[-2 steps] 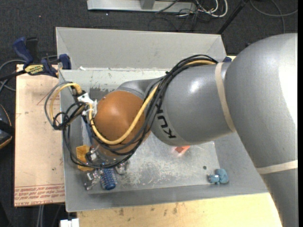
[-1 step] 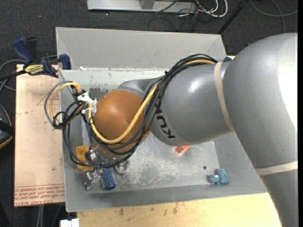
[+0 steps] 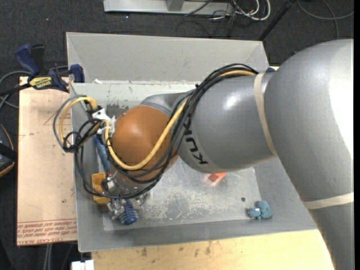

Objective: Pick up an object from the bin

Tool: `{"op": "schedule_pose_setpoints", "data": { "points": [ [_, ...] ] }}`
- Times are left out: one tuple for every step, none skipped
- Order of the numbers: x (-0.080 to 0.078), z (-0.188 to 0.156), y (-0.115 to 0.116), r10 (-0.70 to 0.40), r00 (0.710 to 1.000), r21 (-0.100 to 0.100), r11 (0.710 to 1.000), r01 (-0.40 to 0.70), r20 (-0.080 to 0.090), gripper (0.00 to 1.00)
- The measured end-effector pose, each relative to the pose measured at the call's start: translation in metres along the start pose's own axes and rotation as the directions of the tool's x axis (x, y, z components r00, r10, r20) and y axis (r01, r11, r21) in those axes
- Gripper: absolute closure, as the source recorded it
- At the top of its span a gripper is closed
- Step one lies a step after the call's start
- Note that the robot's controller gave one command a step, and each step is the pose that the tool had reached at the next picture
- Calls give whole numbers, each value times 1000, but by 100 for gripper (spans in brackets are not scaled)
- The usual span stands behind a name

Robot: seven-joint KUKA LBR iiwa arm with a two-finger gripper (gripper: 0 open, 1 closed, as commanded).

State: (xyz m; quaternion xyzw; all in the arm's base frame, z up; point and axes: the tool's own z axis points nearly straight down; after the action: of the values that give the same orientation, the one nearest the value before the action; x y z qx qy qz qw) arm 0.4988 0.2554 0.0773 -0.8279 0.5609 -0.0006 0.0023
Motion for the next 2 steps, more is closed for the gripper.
{"op": "schedule_pose_setpoints", "data": {
  "points": [
    [-1, -21, 0, 5, 1000, -4, 1000, -5, 0, 100],
    [-2, -63, -1, 10, 1000, -1, 1000, -10, 1, 100]
  ]
}}
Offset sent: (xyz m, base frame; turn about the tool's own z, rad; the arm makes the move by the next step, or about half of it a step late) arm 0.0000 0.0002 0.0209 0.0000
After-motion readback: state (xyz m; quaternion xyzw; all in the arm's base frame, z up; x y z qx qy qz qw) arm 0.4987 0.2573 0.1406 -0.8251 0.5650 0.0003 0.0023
